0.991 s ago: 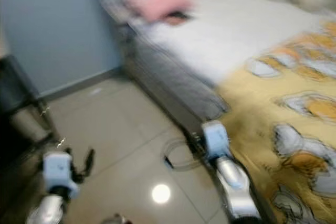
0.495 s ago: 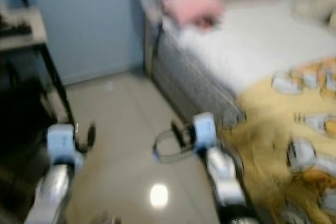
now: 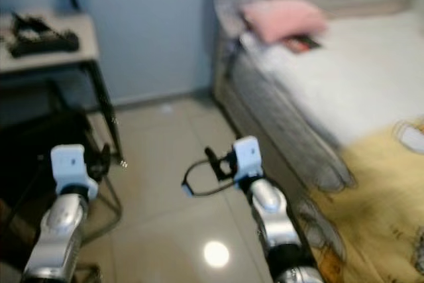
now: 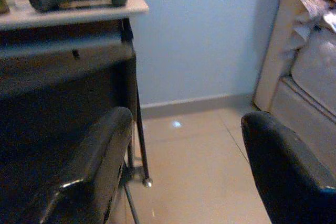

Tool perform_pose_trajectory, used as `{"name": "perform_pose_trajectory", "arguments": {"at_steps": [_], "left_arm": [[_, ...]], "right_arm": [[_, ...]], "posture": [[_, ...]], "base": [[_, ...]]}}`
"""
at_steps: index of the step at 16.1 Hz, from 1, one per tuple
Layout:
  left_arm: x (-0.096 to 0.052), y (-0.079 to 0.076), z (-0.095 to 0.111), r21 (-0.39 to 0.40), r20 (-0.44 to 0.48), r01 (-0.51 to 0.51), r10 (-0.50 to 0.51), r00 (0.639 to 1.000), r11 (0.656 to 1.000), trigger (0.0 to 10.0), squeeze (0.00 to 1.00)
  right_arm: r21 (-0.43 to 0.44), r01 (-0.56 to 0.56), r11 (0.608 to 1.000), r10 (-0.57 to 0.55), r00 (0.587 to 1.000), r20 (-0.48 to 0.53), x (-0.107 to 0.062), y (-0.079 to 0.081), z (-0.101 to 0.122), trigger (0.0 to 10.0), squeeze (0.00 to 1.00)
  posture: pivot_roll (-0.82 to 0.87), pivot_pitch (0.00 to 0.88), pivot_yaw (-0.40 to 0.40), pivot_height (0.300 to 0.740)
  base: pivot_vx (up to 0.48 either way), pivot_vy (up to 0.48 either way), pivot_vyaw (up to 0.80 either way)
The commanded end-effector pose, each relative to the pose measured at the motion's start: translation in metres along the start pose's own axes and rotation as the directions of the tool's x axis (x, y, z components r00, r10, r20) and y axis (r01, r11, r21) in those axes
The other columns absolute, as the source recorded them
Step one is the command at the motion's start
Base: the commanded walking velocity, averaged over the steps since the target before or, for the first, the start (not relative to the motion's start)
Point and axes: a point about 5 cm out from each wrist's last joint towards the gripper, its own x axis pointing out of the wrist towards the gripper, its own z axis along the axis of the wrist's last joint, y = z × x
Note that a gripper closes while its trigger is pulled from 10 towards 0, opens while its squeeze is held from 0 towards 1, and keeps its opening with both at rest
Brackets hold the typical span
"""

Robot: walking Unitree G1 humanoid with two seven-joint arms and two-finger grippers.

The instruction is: Clean up the room

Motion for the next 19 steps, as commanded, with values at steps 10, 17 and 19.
{"name": "perform_pose_trajectory", "arguments": {"at_steps": [10,17,19], "left_arm": [[-0.036,-0.003,-0.014,0.003,-0.035,0.133,-0.133,0.991,0.991,10.0,0.00],[-0.033,-0.008,-0.004,0.054,0.000,0.244,-0.244,0.970,0.968,10.0,0.00],[-0.039,-0.003,-0.008,0.014,-0.010,0.236,-0.236,0.972,0.972,10.0,0.00]], "right_arm": [[0.030,0.084,0.996,-0.083,0.996,-0.024,-0.030,-0.020,-0.015,10.0,0.00],[0.020,0.190,0.982,-0.188,0.980,-0.057,-0.048,-0.027,-0.023,10.0,0.00],[-0.012,0.168,0.986,-0.168,0.985,-0.038,-0.055,-0.024,-0.021,10.0,0.00]], "posture": [[-0.03,0.009,-0.010,0.740],[-0.03,0.000,0.005,0.740],[-0.03,0.000,0.006,0.740]], "base": [[0.324,0.000,0.60],[0.000,0.000,0.30],[0.000,0.000,0.00]]}}
